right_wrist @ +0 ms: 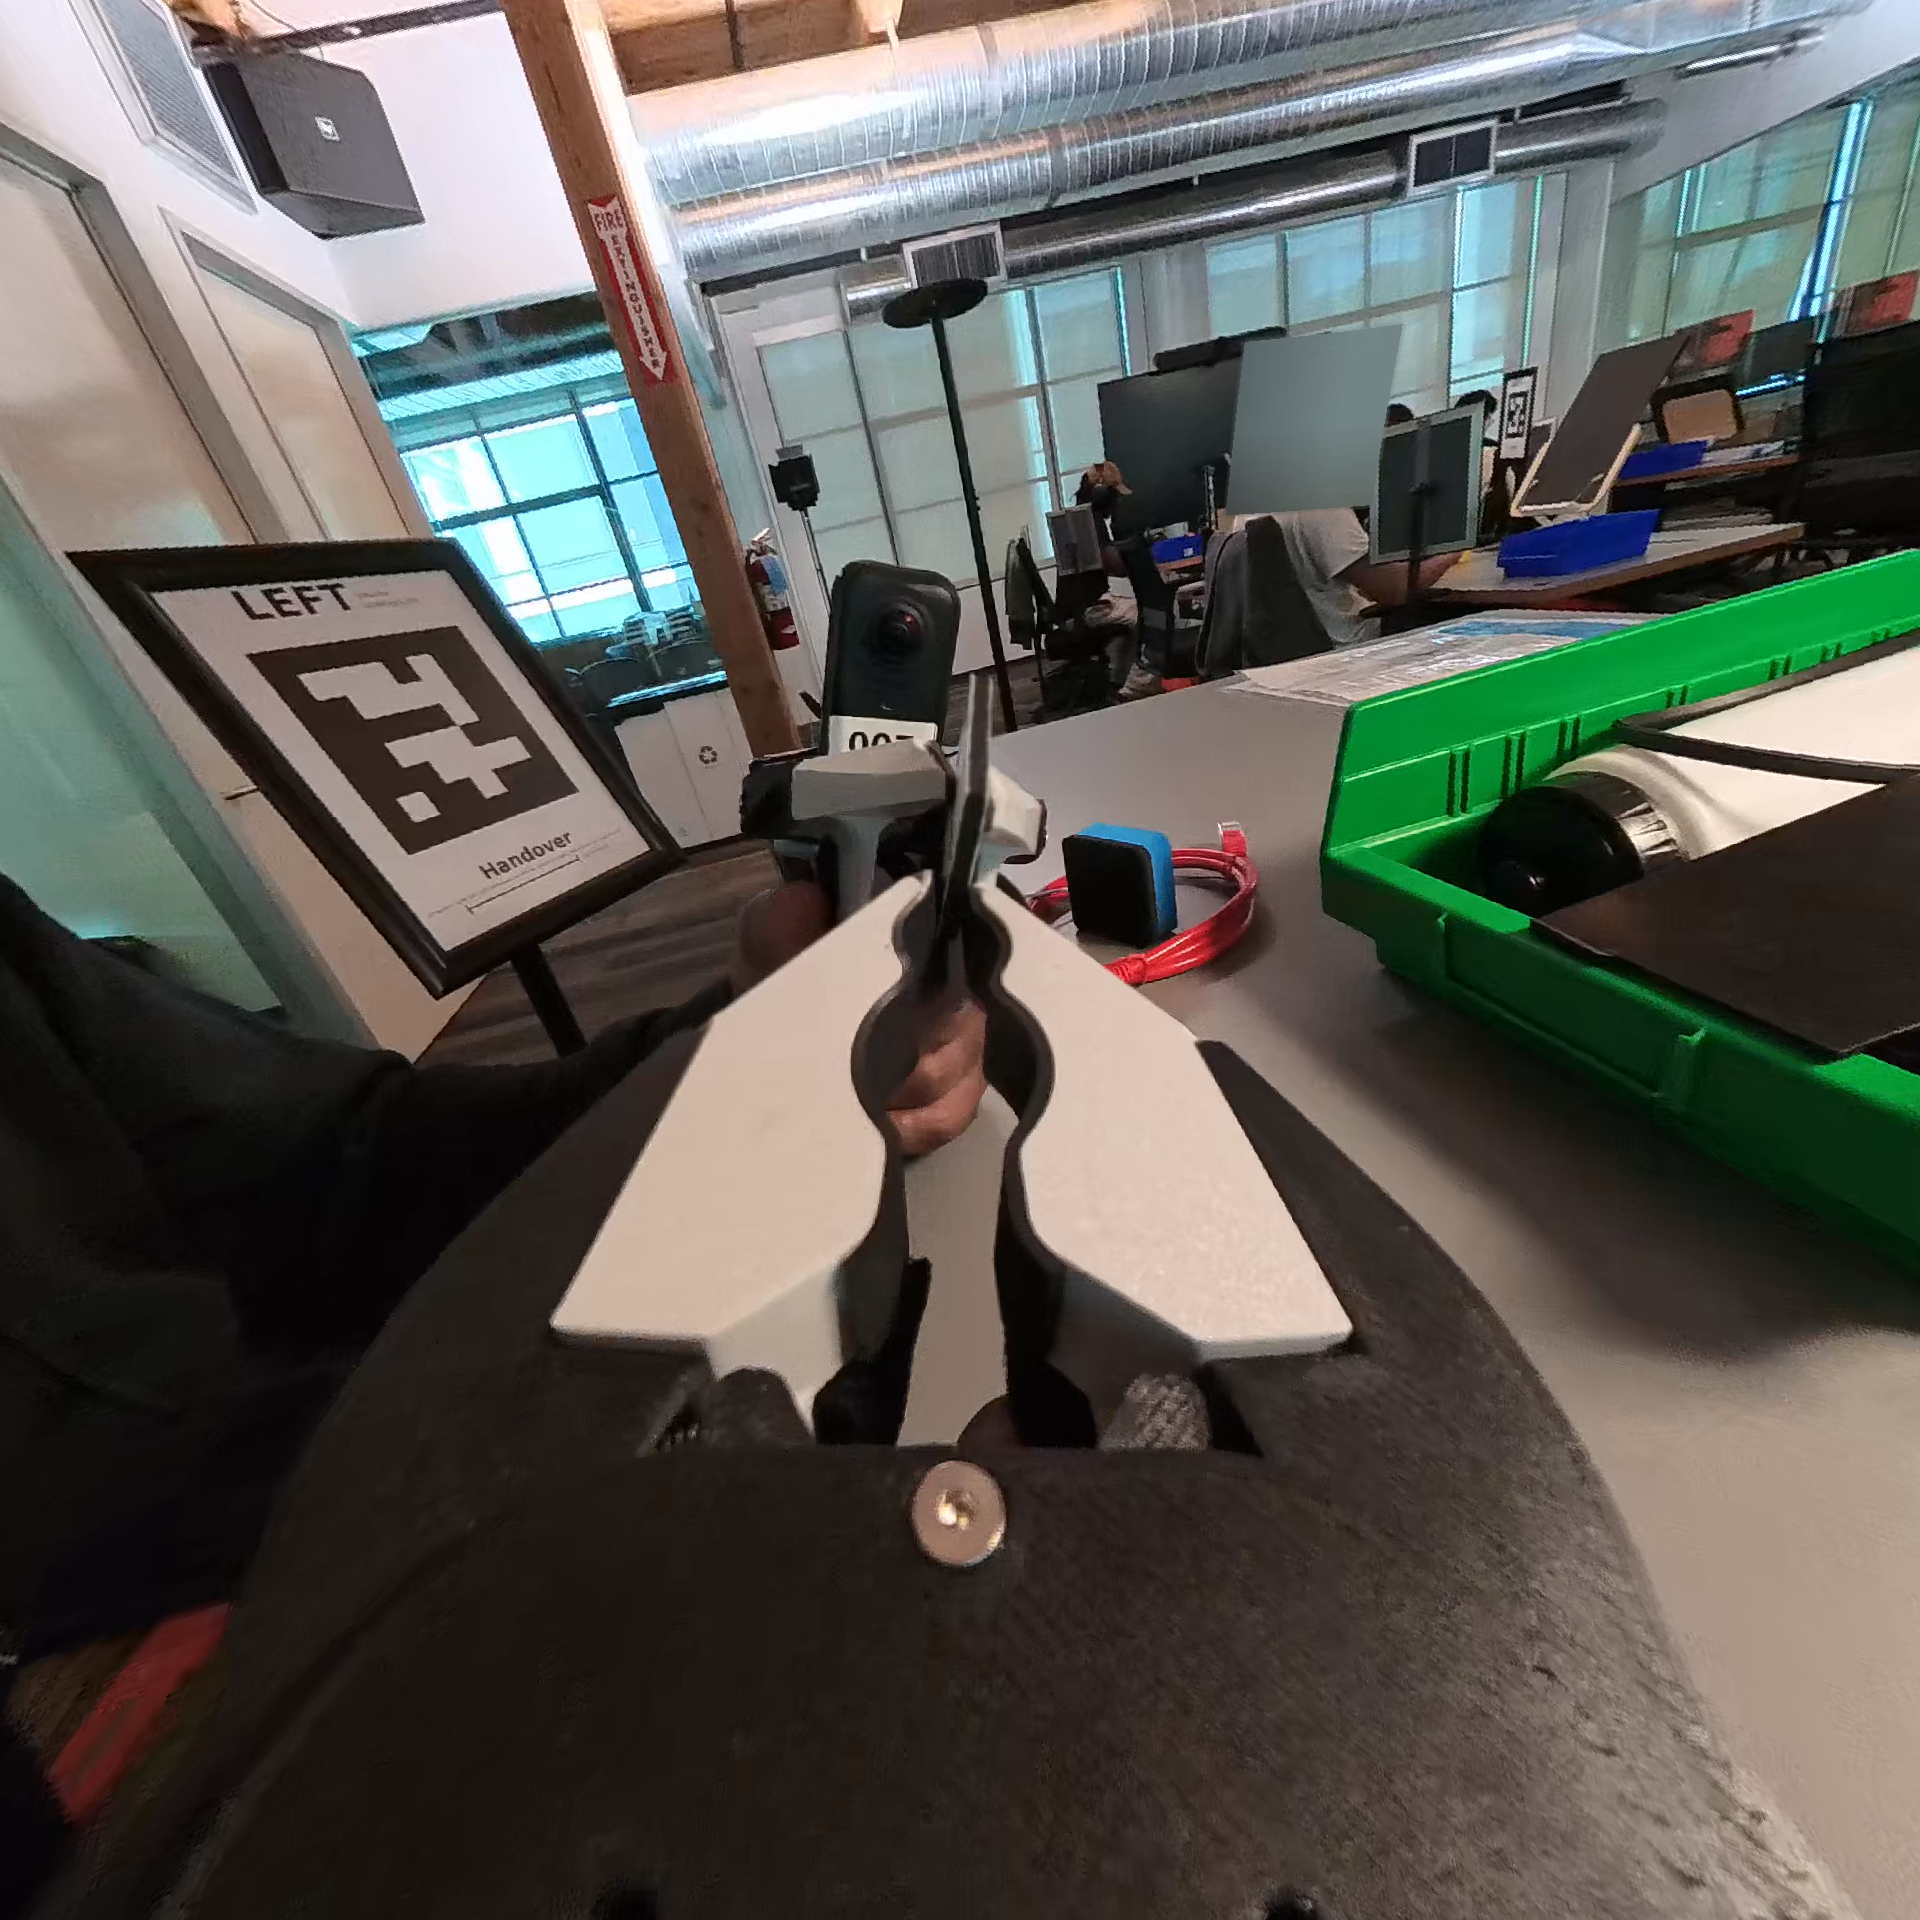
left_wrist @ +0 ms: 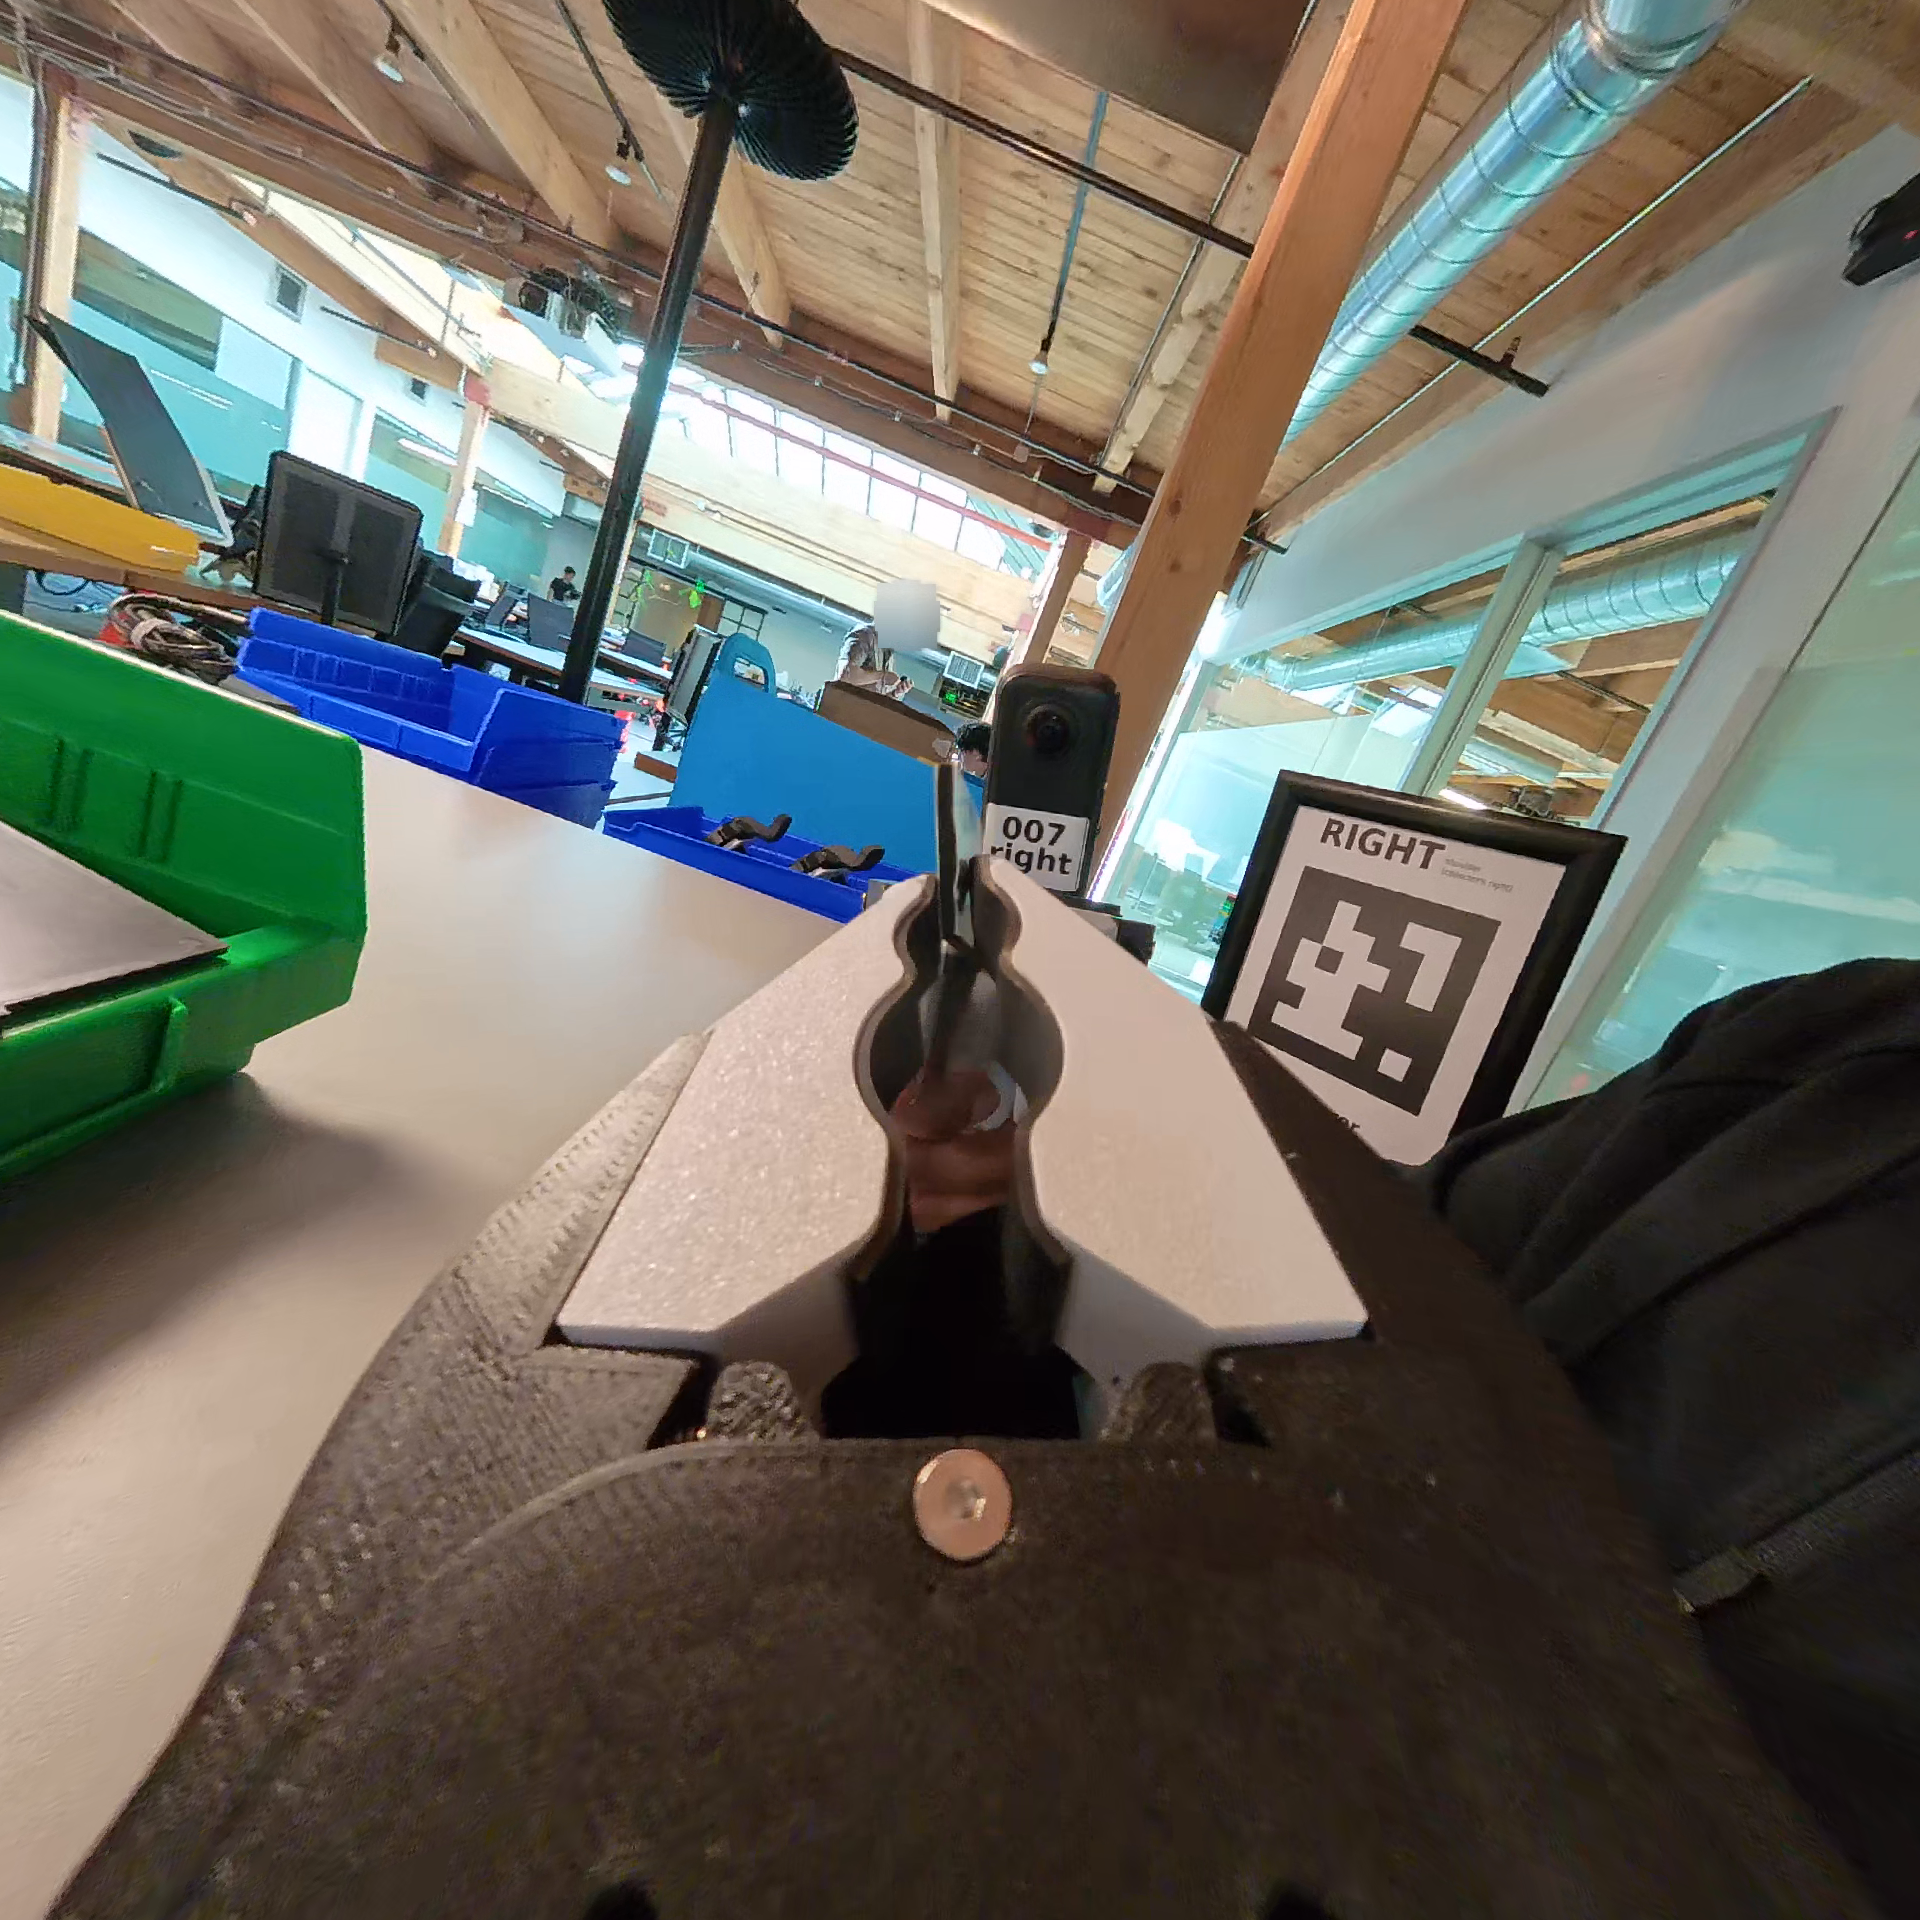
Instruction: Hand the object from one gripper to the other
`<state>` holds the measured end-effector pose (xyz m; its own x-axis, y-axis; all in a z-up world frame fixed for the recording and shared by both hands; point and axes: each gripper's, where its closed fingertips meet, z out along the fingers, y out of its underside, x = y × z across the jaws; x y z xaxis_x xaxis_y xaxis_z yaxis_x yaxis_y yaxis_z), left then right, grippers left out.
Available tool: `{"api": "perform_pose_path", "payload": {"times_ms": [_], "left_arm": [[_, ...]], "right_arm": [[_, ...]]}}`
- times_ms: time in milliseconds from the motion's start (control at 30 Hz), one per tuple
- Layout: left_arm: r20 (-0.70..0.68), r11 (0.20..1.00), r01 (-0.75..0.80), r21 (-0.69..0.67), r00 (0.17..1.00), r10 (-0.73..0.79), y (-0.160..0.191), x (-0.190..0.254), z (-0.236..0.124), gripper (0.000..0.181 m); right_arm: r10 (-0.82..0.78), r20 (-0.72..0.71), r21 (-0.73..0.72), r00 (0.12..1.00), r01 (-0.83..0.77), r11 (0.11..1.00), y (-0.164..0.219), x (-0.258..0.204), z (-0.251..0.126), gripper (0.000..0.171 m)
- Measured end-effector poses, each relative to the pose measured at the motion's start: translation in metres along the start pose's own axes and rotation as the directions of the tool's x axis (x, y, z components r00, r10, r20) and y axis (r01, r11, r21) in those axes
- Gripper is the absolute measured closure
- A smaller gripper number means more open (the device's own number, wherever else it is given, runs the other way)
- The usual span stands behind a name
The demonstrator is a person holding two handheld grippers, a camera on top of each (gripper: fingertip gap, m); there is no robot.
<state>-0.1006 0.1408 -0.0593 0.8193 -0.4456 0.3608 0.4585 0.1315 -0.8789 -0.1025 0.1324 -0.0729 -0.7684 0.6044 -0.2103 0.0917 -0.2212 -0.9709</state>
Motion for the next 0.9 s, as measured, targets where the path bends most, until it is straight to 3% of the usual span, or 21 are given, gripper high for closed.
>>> {"api": "perform_pose_path", "payload": {"times_ms": [133,200,333,467,567,633,767,900], "left_arm": [[0.01,1.0,0.002,-0.021,1.0,-0.001,0.003,-0.001,0.002,0.159],[0.001,0.999,-0.013,-0.035,1.0,0.013,0.005,0.002,0.004,0.175],[-0.02,0.998,-0.03,-0.056,0.999,0.029,0.008,0.007,0.005,0.178],[-0.002,0.997,-0.036,-0.075,0.999,0.036,0.011,0.005,0.007,0.174],[0.017,0.997,-0.024,-0.066,1.0,0.025,0.01,0.001,0.006,0.165],[-0.001,0.997,-0.034,-0.068,0.999,0.034,0.01,0.005,0.006,0.175],[-0.019,0.995,-0.055,-0.088,0.998,0.053,0.013,0.009,0.008,0.177],[-0.006,0.991,-0.06,-0.116,0.998,0.06,0.017,0.008,0.009,0.178]], "right_arm": [[0.008,0.006,0.005,1.0,-0.008,1.0,-0.001,0.0,-0.001,0.167],[0.002,0.002,0.011,1.0,-0.002,1.0,-0.002,0.0,-0.001,0.165],[0.015,-0.024,0.1,1.0,-0.013,0.995,-0.014,0.006,-0.007,0.148],[0.011,0.013,0.108,1.0,-0.012,0.994,-0.014,0.0,-0.008,0.166],[0.01,0.014,0.117,1.0,-0.011,0.993,-0.015,0.0,-0.006,0.166],[0.021,0.02,0.124,1.0,-0.023,0.992,-0.016,-0.001,-0.006,0.166],[0.023,0.001,0.172,1.0,-0.023,0.985,-0.022,0.002,-0.01,0.154],[0.008,0.009,0.161,1.0,-0.01,0.987,-0.022,0.0,-0.011,0.165]]}}
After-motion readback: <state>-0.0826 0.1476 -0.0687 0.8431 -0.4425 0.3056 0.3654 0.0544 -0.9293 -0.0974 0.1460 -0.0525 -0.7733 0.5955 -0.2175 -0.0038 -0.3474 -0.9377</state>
